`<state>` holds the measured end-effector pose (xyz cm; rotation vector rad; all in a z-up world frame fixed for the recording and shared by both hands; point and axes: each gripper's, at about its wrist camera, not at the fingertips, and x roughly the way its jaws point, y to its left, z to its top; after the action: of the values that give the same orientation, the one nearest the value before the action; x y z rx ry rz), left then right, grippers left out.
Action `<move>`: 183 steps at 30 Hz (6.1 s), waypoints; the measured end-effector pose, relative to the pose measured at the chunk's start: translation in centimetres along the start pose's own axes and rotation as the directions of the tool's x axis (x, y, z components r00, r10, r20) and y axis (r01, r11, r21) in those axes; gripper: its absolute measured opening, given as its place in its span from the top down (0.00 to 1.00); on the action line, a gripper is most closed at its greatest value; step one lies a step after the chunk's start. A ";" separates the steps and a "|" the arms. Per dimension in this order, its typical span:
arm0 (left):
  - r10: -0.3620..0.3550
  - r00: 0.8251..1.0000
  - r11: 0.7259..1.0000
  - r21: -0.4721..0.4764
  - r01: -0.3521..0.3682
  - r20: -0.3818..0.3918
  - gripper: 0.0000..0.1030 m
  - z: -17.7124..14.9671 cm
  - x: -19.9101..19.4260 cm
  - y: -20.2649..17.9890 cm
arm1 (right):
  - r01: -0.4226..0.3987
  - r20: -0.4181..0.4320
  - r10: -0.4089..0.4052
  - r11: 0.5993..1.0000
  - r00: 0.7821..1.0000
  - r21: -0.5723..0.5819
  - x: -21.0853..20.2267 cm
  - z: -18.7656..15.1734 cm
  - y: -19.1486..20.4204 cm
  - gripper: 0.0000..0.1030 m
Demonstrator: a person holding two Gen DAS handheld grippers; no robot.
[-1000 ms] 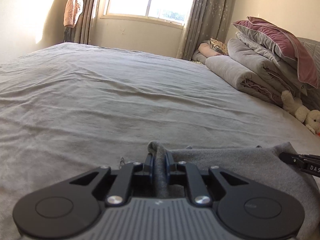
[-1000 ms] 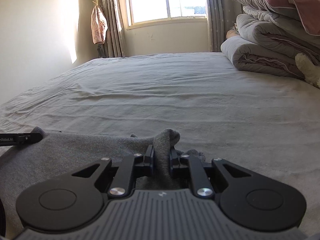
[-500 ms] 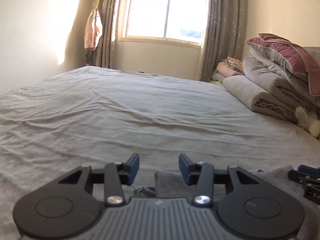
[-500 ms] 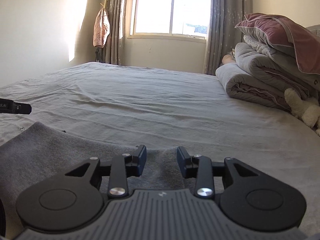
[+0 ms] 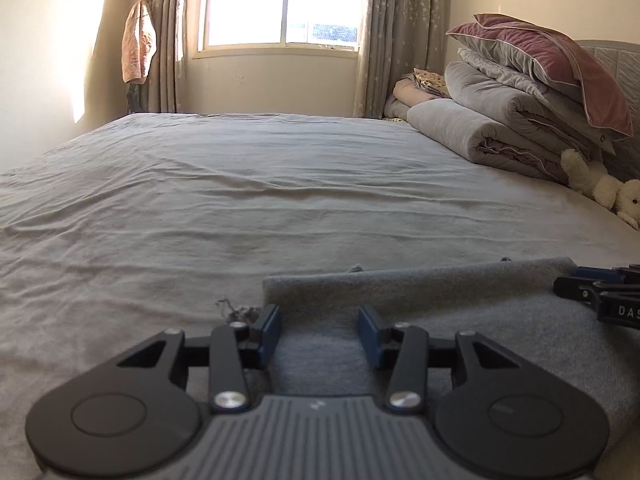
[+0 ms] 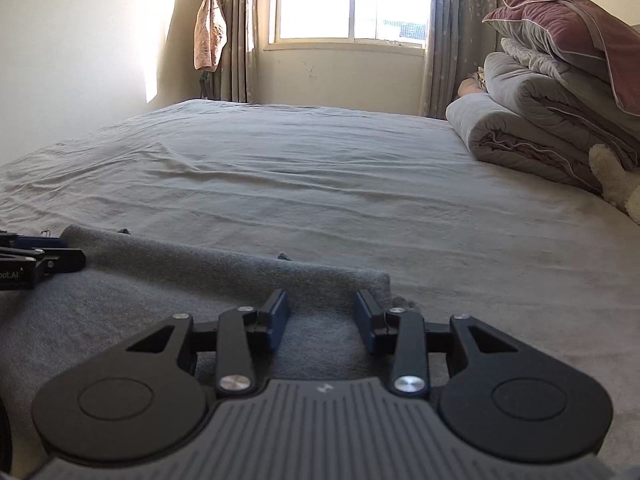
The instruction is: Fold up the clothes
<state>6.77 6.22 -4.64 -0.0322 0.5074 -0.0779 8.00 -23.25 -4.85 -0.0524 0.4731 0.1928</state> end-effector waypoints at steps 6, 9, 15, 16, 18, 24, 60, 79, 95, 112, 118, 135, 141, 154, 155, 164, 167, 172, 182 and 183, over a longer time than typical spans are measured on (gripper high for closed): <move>-0.116 0.991 0.993 0.011 0.115 0.059 0.58 0.2 -3.9 -0.1 | -0.068 0.015 0.067 0.996 0.998 0.056 -3.2 0.4 0.4 0.57; -0.187 0.981 0.981 0.070 0.183 0.051 0.58 -0.5 -4.8 -1.2 | -0.126 0.017 0.126 0.992 0.992 0.015 -4.5 -0.1 2.1 0.57; -0.187 0.981 0.978 0.080 0.191 -0.052 0.57 -2.1 -3.8 -0.5 | -0.128 -0.037 0.126 0.989 0.991 -0.069 -4.8 -1.8 2.5 0.56; -0.181 0.982 0.981 0.067 0.184 -0.050 0.57 -2.0 -4.1 -0.1 | -0.123 -0.039 0.120 0.990 0.992 -0.063 -4.9 -1.9 1.9 0.56; -0.169 0.985 0.986 0.002 0.170 -0.044 0.57 -1.3 -4.8 1.2 | -0.117 -0.034 0.115 0.993 0.993 -0.034 -5.2 -1.9 0.9 0.53; -0.227 0.969 0.936 -0.296 0.188 -0.101 0.50 0.2 -4.9 5.5 | -0.117 0.021 0.116 0.992 0.993 0.047 -6.0 -0.2 0.6 0.52; -0.446 0.888 0.764 -0.562 0.315 -0.109 0.80 -1.2 -1.4 7.1 | -0.167 -0.106 0.169 0.986 0.980 0.026 -1.1 -0.5 8.0 0.90; -0.494 0.869 0.755 -0.507 0.416 -0.022 0.82 4.0 -3.1 0.9 | -0.201 -0.130 0.211 0.975 0.969 0.090 -3.4 -0.9 8.5 0.86; -0.615 0.773 0.768 -0.340 0.542 -0.157 0.91 5.5 -0.4 -12.3 | -0.215 -0.043 0.328 0.708 0.944 0.673 -3.5 0.5 -6.1 0.67; -0.505 0.852 0.820 -0.387 0.422 -0.140 0.68 2.1 -1.3 -5.2 | -0.262 0.013 0.490 0.443 0.872 0.857 -3.6 0.6 -7.4 0.36; -0.512 0.845 0.821 -0.376 0.429 -0.155 0.68 1.1 -1.1 -4.5 | -0.249 -0.060 0.538 0.482 0.841 0.840 -2.6 2.2 -6.0 0.36; -0.549 0.818 0.832 -0.197 0.518 -0.171 0.69 -0.3 -2.1 -8.7 | -0.163 -0.211 0.535 0.568 0.818 0.807 -1.6 3.4 -5.8 0.31; -0.589 0.786 0.808 -0.115 0.578 -0.189 0.69 0.0 -2.9 -9.8 | -0.157 -0.242 0.554 0.576 0.796 0.803 -2.0 2.1 -5.9 0.60; -0.628 0.778 0.768 -0.178 0.615 -0.024 0.63 1.5 -2.9 -6.9 | -0.269 -0.099 0.590 0.503 0.801 0.821 -4.2 1.4 -9.6 0.78; -0.630 0.776 0.768 -0.170 0.617 -0.029 0.63 1.5 -2.8 -7.3 | -0.264 -0.099 0.590 0.498 0.802 0.826 -4.2 1.2 -10.0 0.78; -0.589 0.801 0.803 0.039 0.595 -0.102 0.63 -0.3 -2.4 -11.8 | -0.199 -0.130 0.602 0.448 0.788 0.872 -2.6 -2.5 -12.2 0.80; -0.569 0.813 0.805 0.116 0.581 -0.123 0.63 -0.9 -2.4 -13.3 | -0.223 -0.118 0.609 0.455 0.784 0.862 -3.1 -2.8 -12.5 0.80; -0.554 0.824 0.805 0.175 0.566 -0.121 0.63 -1.7 -2.7 -14.4 | -0.242 -0.142 0.532 0.587 0.835 0.772 -4.9 -0.6 -11.9 0.71; -0.569 0.815 0.803 0.138 0.579 -0.112 0.63 -2.4 -2.5 -14.4 | -0.410 -0.137 0.507 0.804 0.851 0.430 -6.9 5.0 -5.7 0.70; -0.568 0.815 0.804 0.135 0.579 -0.112 0.63 -2.4 -2.5 -14.5 | -0.403 -0.160 0.492 0.828 0.856 0.389 -6.9 5.4 -4.8 0.70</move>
<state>2.48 -8.01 -4.83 -0.0220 0.5422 -0.7239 5.33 -28.67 3.14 0.3898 0.7695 0.5753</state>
